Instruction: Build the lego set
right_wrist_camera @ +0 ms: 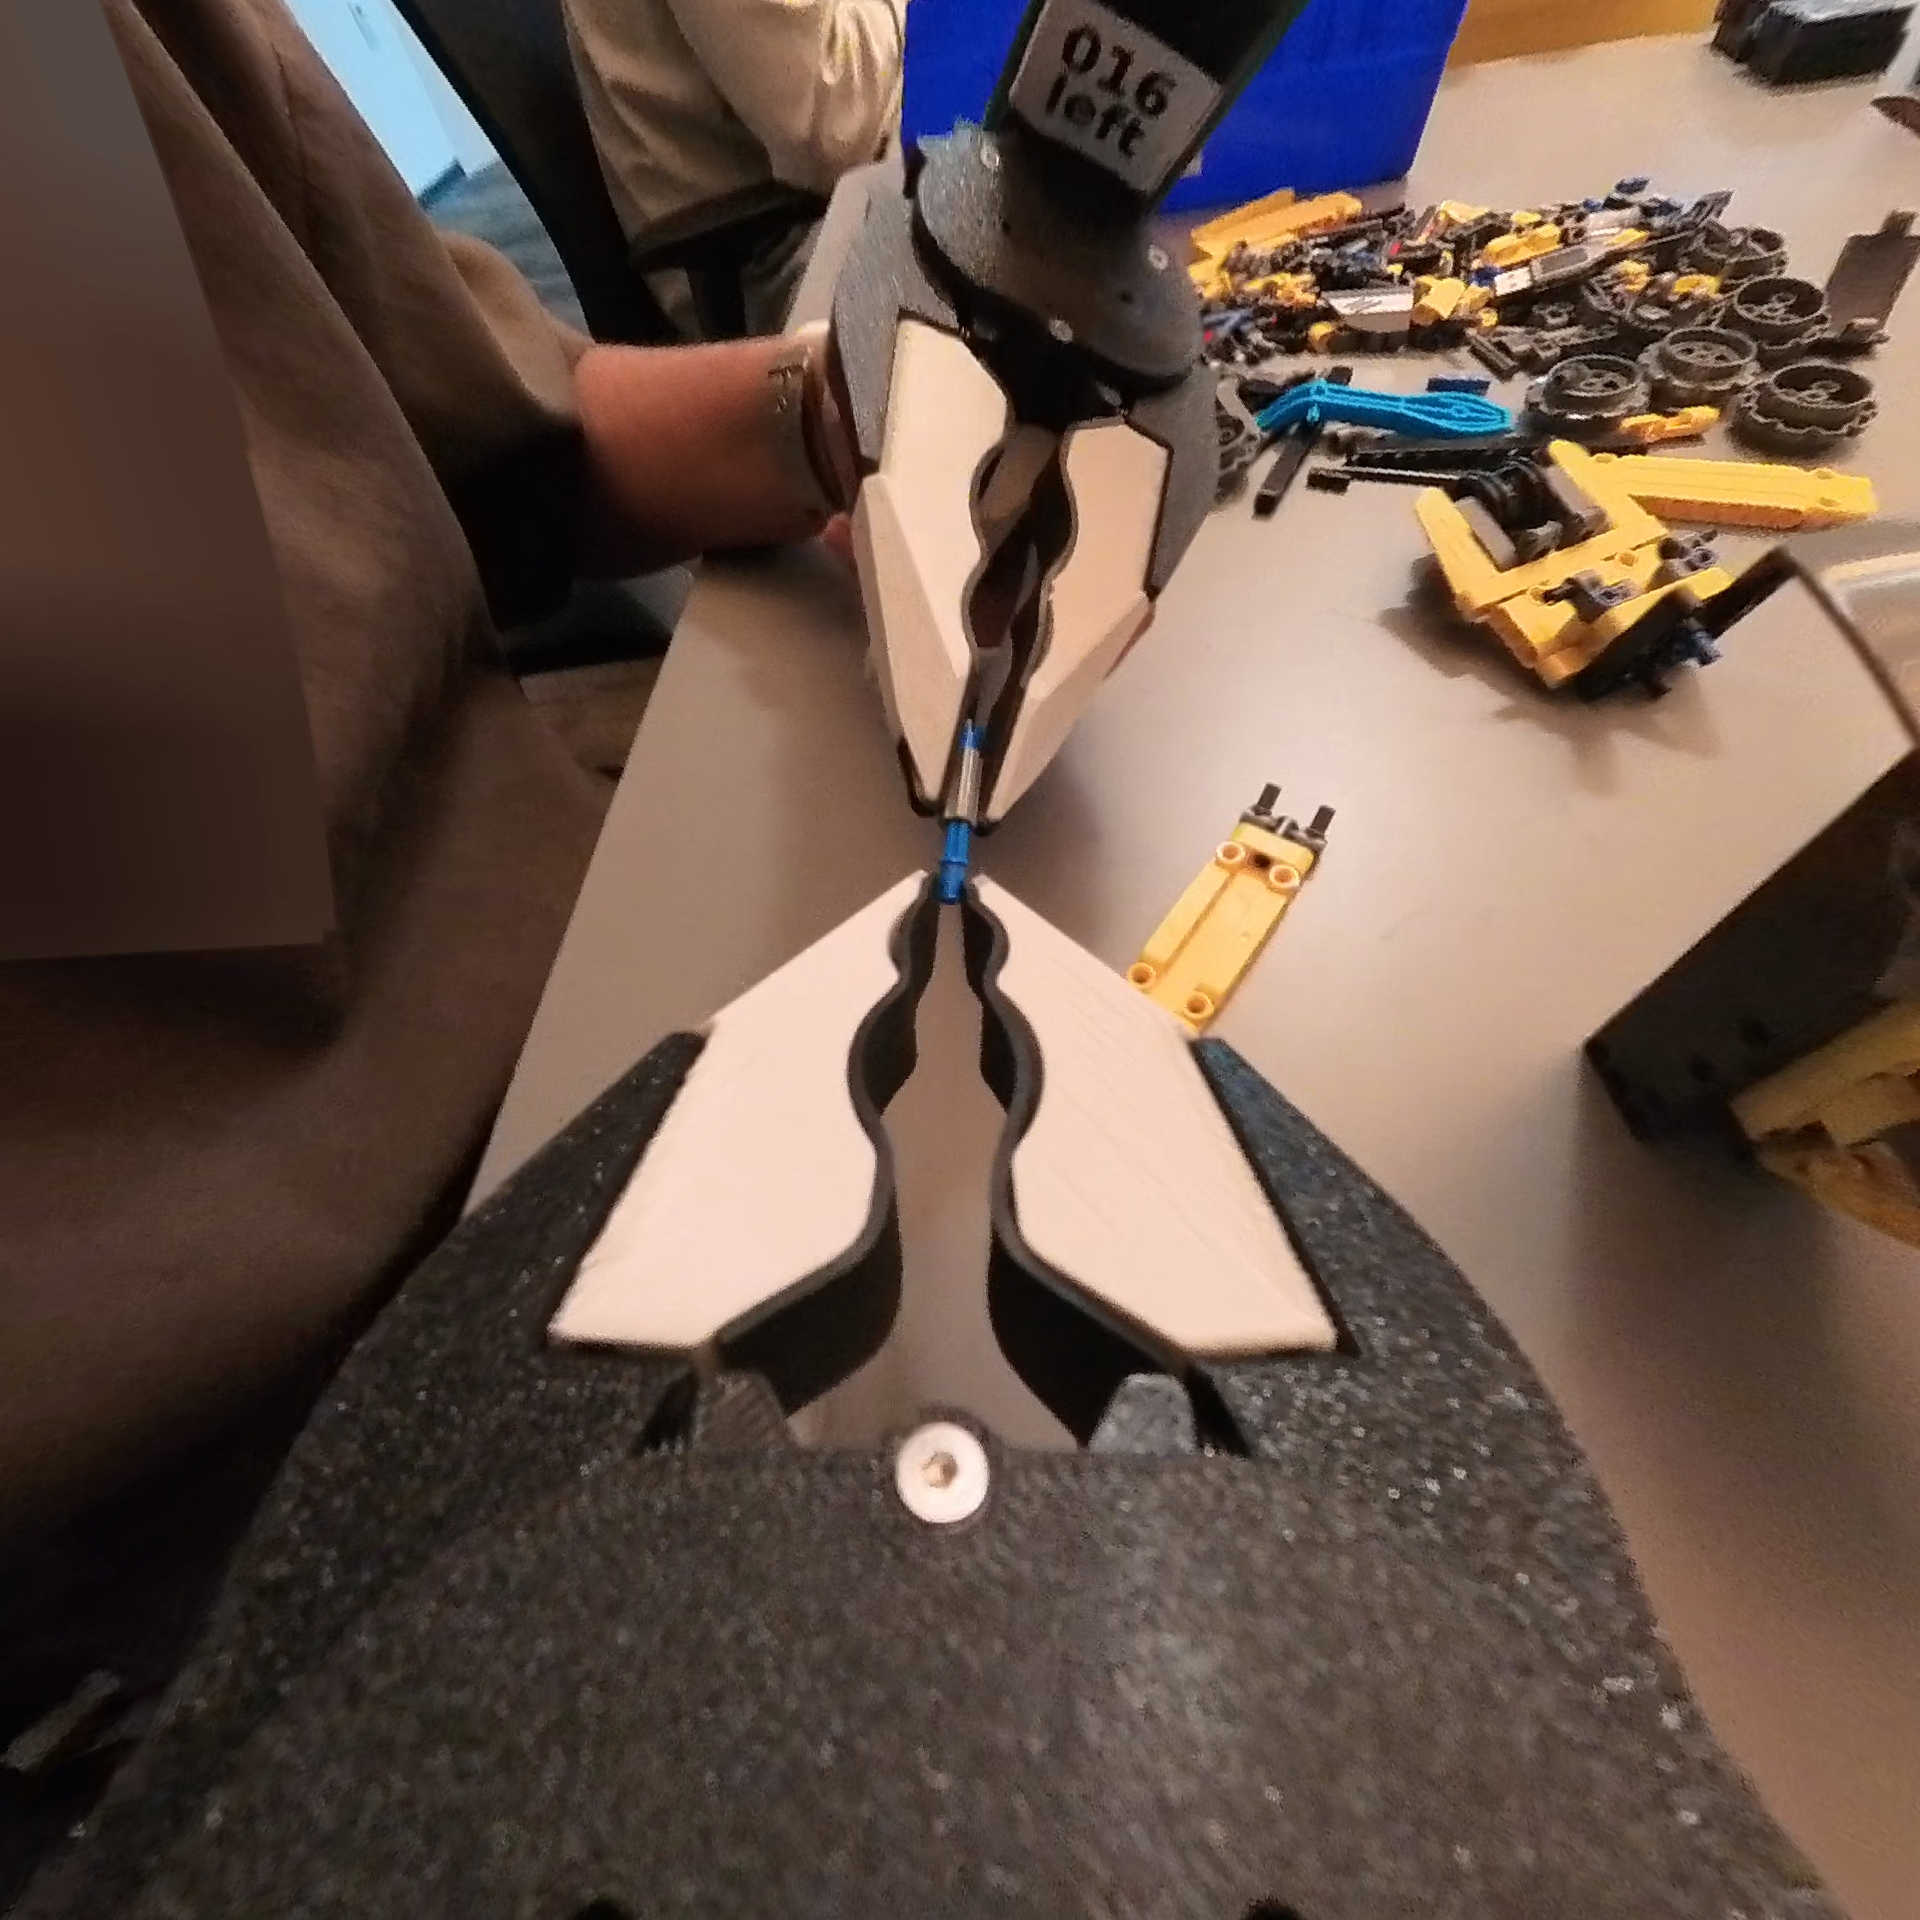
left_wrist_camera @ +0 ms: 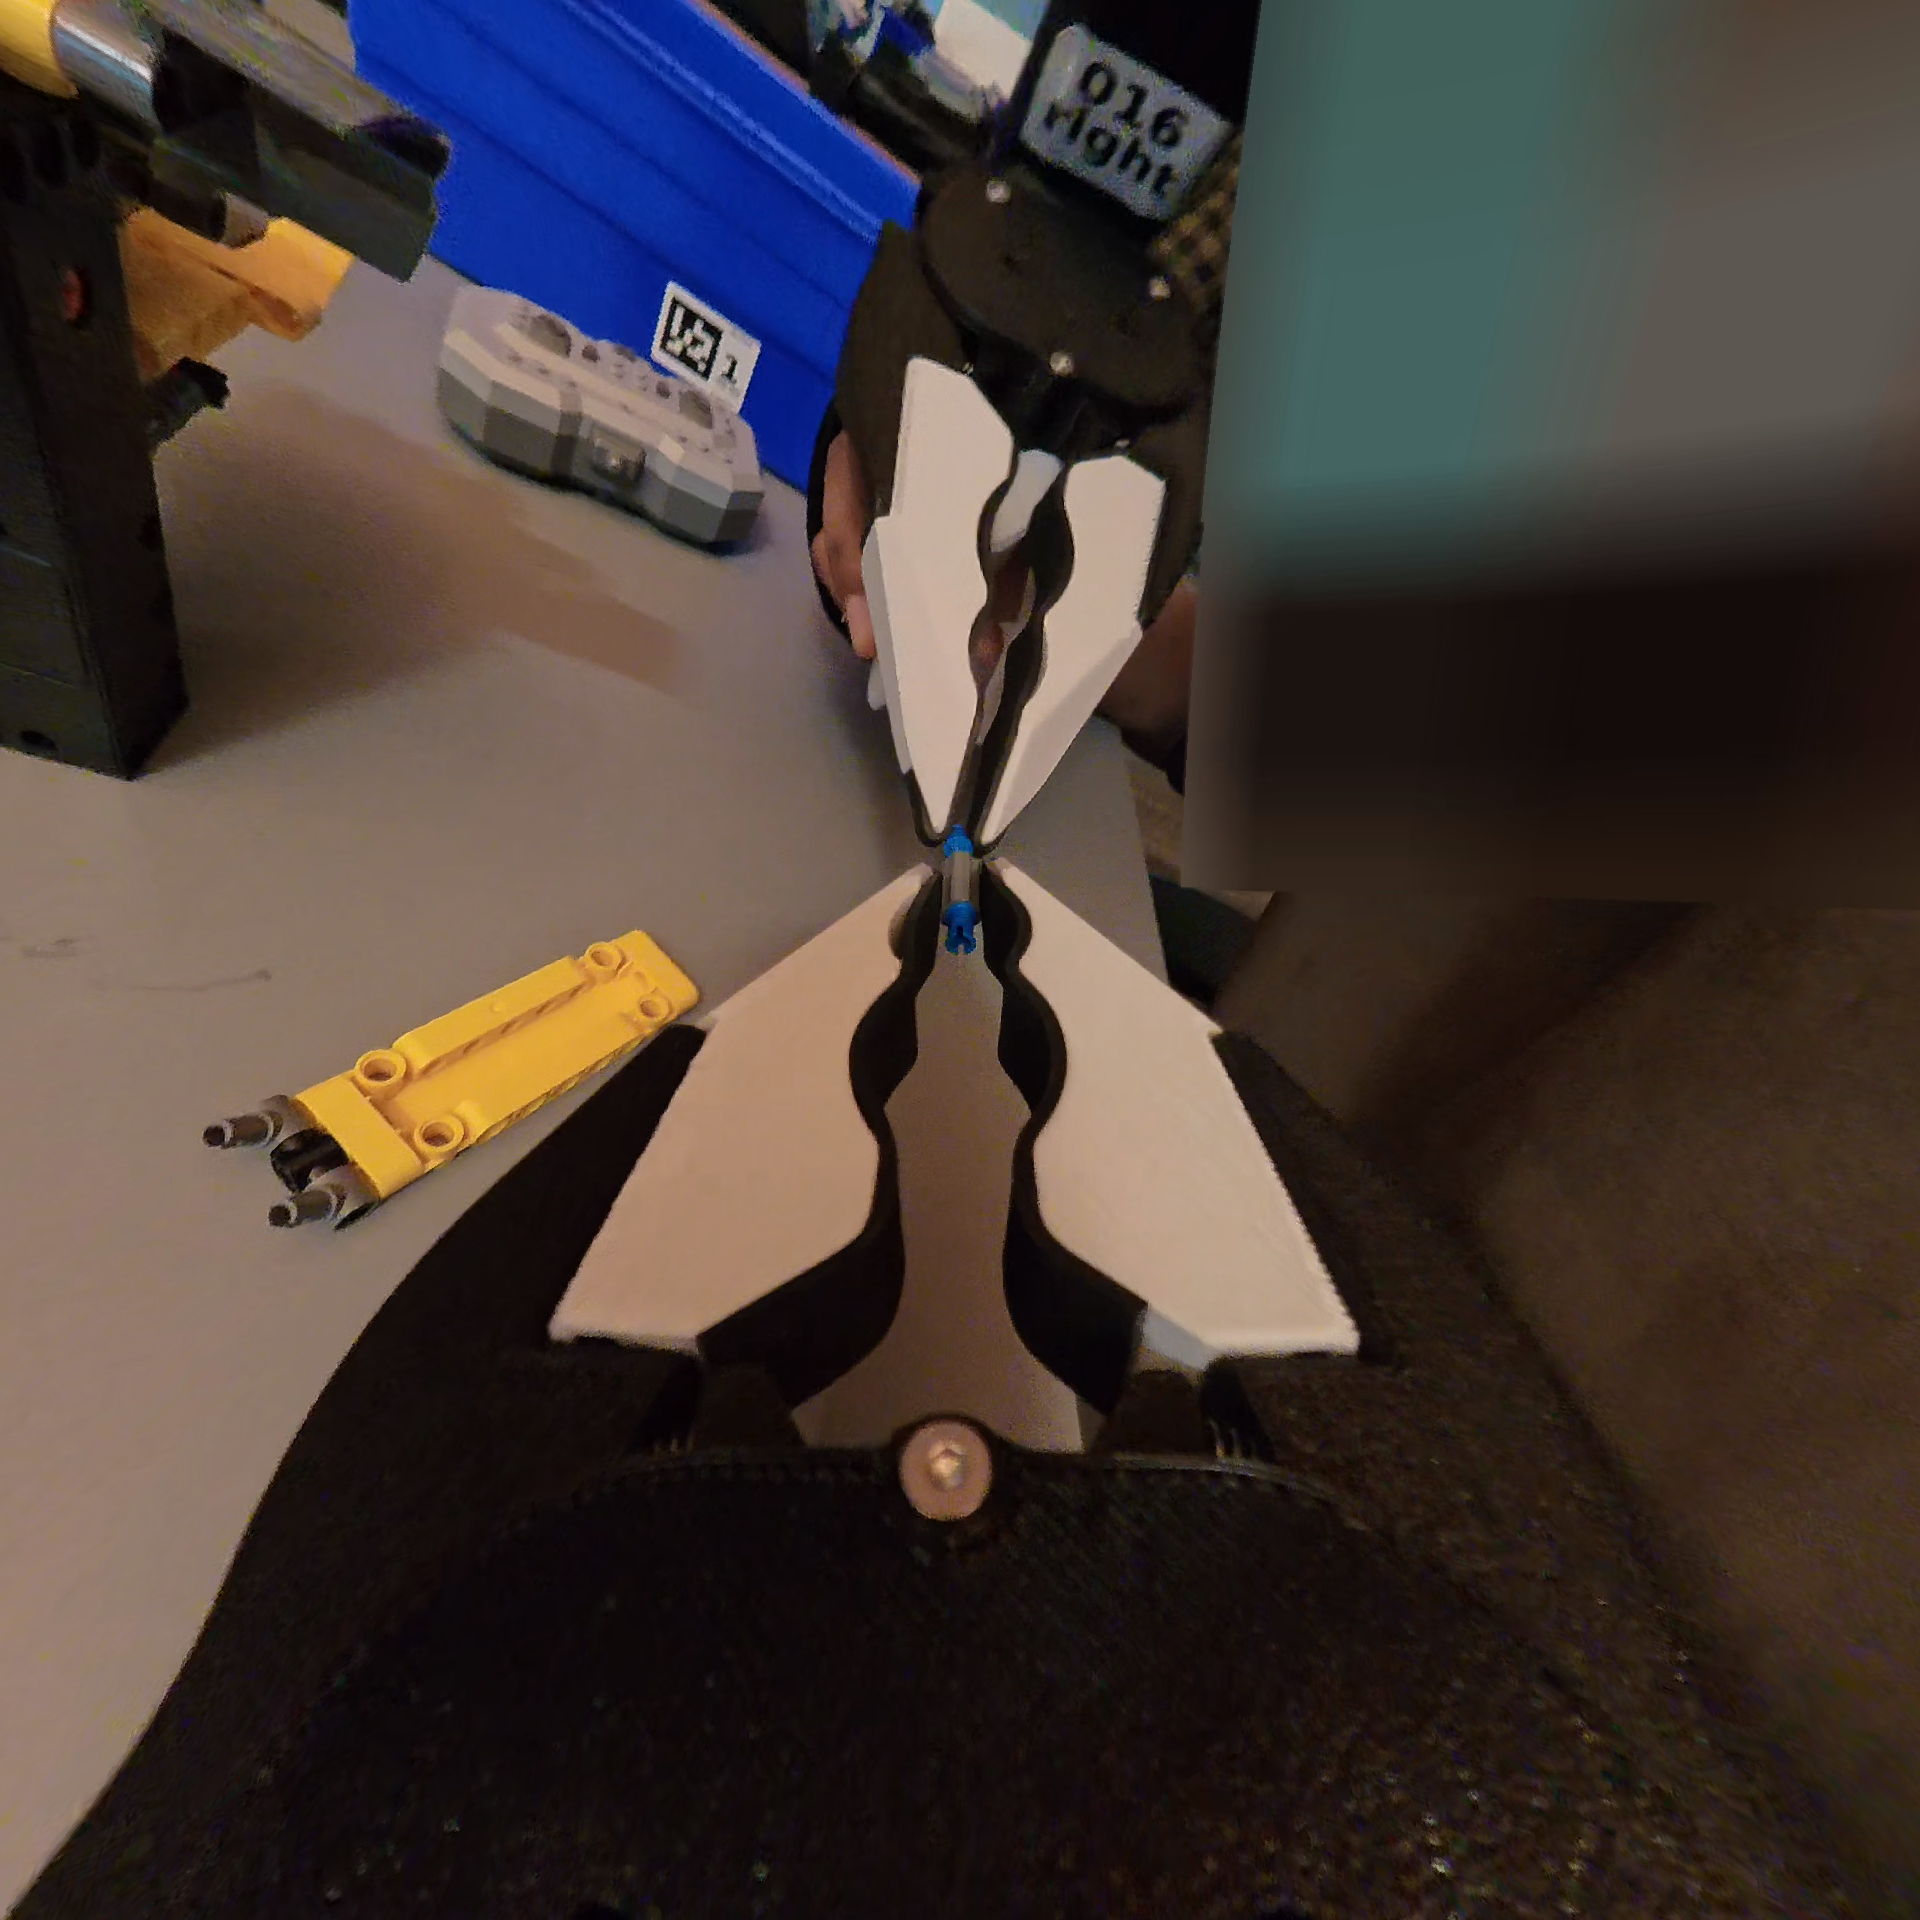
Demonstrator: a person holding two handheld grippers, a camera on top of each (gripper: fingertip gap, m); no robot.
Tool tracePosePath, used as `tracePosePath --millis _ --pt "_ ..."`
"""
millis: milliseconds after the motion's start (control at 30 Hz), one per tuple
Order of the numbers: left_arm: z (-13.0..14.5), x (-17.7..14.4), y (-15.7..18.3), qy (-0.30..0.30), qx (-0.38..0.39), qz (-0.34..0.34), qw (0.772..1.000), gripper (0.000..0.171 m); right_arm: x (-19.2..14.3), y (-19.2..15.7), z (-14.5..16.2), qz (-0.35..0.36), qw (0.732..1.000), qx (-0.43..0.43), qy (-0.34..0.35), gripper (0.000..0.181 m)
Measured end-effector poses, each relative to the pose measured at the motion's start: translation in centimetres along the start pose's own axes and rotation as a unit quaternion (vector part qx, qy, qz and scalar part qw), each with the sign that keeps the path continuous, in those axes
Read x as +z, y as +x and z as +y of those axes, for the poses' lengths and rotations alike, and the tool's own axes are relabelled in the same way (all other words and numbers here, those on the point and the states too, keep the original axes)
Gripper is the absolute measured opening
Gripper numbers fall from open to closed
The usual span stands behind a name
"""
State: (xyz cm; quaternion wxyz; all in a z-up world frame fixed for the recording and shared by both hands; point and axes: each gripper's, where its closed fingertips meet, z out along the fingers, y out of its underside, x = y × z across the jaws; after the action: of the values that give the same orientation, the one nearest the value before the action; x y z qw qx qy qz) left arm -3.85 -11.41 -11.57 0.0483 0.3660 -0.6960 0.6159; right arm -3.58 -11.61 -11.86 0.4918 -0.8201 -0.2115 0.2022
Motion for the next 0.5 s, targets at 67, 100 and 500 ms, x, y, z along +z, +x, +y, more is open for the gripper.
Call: tracePosePath --millis 67,100,500 --pt "0.4 0.1 -0.5 -0.013 -0.002 -0.015 1.000 0.003 0.2 0.3 0.5 0.017 0.999 -0.023 -0.017 0.003" --pt "0.6 0.1 -0.6 -0.018 -0.003 -0.019 1.000 0.003 0.4 0.3 0.8 0.022 0.999 -0.031 -0.025 0.003" --pt "1.6 0.0 -1.5 -0.049 -0.023 -0.042 0.998 0.003 1.4 0.8 1.6 0.065 0.991 -0.106 -0.046 0.003"
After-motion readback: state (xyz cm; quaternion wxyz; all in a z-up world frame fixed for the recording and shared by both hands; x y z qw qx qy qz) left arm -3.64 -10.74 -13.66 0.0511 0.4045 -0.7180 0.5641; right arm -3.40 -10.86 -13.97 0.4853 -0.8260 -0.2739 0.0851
